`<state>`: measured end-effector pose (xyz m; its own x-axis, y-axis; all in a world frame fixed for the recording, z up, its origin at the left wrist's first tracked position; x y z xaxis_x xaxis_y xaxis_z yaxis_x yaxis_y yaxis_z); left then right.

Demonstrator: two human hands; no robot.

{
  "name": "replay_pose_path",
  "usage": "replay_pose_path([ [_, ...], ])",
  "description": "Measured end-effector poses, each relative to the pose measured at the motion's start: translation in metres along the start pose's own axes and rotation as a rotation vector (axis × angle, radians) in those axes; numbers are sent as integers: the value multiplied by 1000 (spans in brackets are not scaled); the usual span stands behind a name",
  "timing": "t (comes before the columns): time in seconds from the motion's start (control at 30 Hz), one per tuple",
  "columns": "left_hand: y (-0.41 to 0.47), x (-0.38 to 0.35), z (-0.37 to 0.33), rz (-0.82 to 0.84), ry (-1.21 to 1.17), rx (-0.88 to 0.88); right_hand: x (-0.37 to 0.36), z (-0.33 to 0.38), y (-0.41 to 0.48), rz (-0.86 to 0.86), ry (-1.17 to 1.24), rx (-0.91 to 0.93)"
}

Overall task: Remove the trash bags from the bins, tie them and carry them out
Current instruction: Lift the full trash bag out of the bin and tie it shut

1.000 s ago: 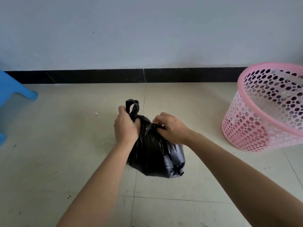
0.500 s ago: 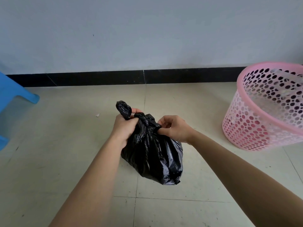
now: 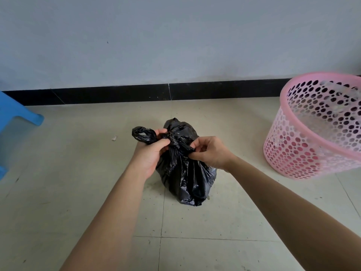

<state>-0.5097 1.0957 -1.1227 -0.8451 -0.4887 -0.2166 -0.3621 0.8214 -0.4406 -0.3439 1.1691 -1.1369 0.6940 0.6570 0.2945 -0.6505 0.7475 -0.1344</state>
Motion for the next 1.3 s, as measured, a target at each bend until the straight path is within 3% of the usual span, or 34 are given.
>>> replay_pose_path([
  [0.2,7,12,21,-67,-15,37,7,-6,2,21,-127,-37],
  [0.4,7,17,23,-100,-23,37,21,10,7,-125,4,71],
  [0.5,3,9,19,-83,9,26,13,25,9,-75,44,126],
  [0.87,-4,1,-33,-52,141,-211,34,67,12,-118,-485,350],
  [0.97,-3,1,-39,-96,173,-257,37,86,10,-104,-774,471],
  [1.07,2,9,-32,-182,223,-224,44,82,8,-146,-1055,519],
  [1.2,5,33,-12,-370,182,-128,49,44,5,-140,-1223,410],
  [1.3,10,37,2,-375,197,-79,43,25,1,-171,-1264,382],
])
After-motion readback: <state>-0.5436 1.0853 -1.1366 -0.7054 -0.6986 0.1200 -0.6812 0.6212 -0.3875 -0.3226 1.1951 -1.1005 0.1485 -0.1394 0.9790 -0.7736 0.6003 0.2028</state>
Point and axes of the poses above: each hand's wrist, its own y-axis towards the middle knuckle, its own x-axis out of the back of the hand, z = x × y, the point moved 8 cm from there along y, towards the middle knuckle, and after that the axes turned 6 degrees about x, right-handed, at the moved point
